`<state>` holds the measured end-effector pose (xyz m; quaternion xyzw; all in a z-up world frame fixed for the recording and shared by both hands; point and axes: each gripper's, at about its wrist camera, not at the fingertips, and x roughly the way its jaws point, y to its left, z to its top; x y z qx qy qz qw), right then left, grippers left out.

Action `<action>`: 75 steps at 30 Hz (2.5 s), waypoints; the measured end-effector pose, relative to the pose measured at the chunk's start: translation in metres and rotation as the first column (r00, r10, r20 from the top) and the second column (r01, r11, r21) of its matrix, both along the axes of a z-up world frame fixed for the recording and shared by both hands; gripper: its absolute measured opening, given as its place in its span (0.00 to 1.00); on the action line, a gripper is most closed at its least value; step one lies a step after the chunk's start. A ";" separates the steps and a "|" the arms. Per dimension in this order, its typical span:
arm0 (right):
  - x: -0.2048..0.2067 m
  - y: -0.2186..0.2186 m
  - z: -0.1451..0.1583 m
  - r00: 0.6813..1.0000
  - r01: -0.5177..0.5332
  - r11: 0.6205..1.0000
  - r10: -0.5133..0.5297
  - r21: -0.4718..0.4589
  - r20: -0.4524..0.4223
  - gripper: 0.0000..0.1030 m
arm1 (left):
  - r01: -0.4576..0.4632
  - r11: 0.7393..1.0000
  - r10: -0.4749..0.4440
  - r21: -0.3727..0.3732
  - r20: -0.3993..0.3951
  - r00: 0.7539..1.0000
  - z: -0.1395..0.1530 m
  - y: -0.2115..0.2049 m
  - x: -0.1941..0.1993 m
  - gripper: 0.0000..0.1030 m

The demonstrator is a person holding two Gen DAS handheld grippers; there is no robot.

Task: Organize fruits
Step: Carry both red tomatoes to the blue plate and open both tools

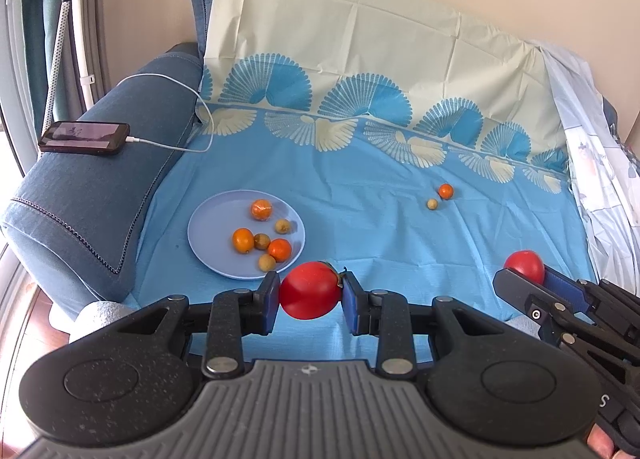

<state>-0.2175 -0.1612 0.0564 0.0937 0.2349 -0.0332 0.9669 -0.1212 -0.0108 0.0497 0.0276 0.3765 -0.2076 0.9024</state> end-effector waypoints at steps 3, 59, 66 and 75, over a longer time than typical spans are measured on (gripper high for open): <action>0.002 0.000 -0.001 1.000 -0.002 1.000 0.002 0.002 -0.006 0.30 | -0.005 1.000 0.005 -0.003 -0.006 1.000 -0.001 0.001 0.001 0.35; 0.276 0.043 -0.141 0.927 -0.147 0.989 0.133 -0.014 -0.351 0.30 | -0.261 0.952 0.294 0.162 -0.242 0.925 -0.156 0.020 0.265 0.35; 0.313 0.048 -0.180 0.905 -0.177 0.984 0.154 -0.020 -0.396 0.30 | -0.245 0.949 0.291 0.199 -0.247 0.924 -0.182 0.019 0.286 0.35; 0.304 0.049 -0.157 0.908 -0.213 0.974 0.168 -0.077 -0.383 0.83 | -0.310 0.931 0.343 0.191 -0.175 0.923 -0.139 0.045 0.258 1.00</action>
